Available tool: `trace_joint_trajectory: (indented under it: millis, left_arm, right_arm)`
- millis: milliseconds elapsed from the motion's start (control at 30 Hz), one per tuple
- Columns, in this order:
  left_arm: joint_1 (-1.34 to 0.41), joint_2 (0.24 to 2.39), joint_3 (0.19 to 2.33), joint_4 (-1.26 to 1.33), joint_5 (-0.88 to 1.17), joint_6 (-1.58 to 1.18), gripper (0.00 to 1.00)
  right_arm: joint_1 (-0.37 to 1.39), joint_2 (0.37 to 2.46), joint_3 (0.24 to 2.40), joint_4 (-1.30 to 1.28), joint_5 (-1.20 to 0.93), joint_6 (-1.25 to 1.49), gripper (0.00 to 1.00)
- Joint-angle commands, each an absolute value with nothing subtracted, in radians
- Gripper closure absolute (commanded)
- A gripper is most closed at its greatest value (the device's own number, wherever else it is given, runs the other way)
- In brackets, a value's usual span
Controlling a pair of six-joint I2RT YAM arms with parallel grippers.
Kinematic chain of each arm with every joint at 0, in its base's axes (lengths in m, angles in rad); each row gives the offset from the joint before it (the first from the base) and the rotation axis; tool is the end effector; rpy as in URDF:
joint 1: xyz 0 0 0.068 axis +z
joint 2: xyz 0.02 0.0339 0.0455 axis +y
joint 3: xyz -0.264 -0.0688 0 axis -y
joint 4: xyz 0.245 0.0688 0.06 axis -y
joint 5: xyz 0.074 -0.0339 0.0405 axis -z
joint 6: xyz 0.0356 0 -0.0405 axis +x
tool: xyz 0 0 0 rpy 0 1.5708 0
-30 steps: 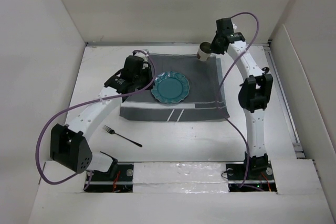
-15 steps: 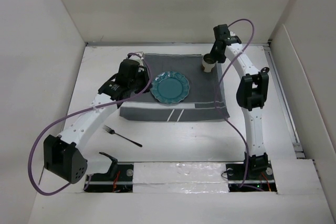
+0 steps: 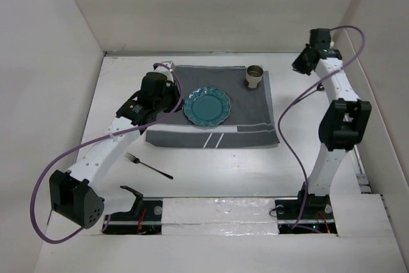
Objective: Set the dinner table for one person
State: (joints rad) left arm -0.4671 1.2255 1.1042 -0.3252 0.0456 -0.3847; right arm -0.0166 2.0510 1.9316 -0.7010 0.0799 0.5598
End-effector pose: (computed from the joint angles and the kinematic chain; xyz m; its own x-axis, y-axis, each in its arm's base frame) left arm 0.2492 -0.1275 0.3445 -0.5400 -0.1475 -0.8287 0.3063 0.8826 -0.3567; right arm 0.4669 -0.0106 0.2980 -0.5820 0.5391 -0.6088 0.4485 0.8373 0.3126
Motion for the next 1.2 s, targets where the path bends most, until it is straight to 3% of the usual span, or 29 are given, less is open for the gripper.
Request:
trace_joint_trajectory:
  millis: [0, 133, 167, 200, 367, 600, 933, 1167]
  left_arm:
    - [-0.462, 1.2, 1.088, -0.272, 0.074, -0.38, 1.0]
    - [-0.462, 1.221, 1.085, -0.262, 0.092, -0.379, 1.0]
    - [-0.462, 1.223, 1.086, -0.261, 0.094, -0.377, 1.0]
    - [-0.462, 1.226, 1.083, -0.256, 0.094, -0.379, 1.0]
    - [-0.462, 1.253, 1.074, -0.244, 0.1, -0.38, 0.92]
    - [-0.462, 1.293, 1.086, -0.245, 0.089, -0.376, 0.89]
    - [-0.462, 1.328, 1.152, -0.275, -0.029, -0.338, 0.88]
    - [-0.462, 1.335, 1.144, -0.27, -0.023, -0.337, 0.88]
  right_arm:
    - [-0.116, 1.961, 1.78, -0.523, 0.057, 0.604, 1.0]
    - [-0.204, 1.988, 1.675, -0.528, 0.098, 0.633, 0.97]
    - [-0.219, 2.0, 1.678, -0.534, 0.094, 0.634, 0.92]
    - [-0.248, 2.015, 1.689, -0.547, 0.078, 0.634, 0.79]
    - [-0.282, 2.128, 1.824, -0.626, 0.041, 0.606, 0.53]
    - [-0.282, 2.276, 2.009, -0.747, 0.067, 0.578, 0.5]
    - [-0.282, 2.33, 2.022, -0.804, 0.181, 0.609, 0.54]
    - [-0.273, 2.352, 2.04, -0.841, 0.19, 0.584, 0.65]
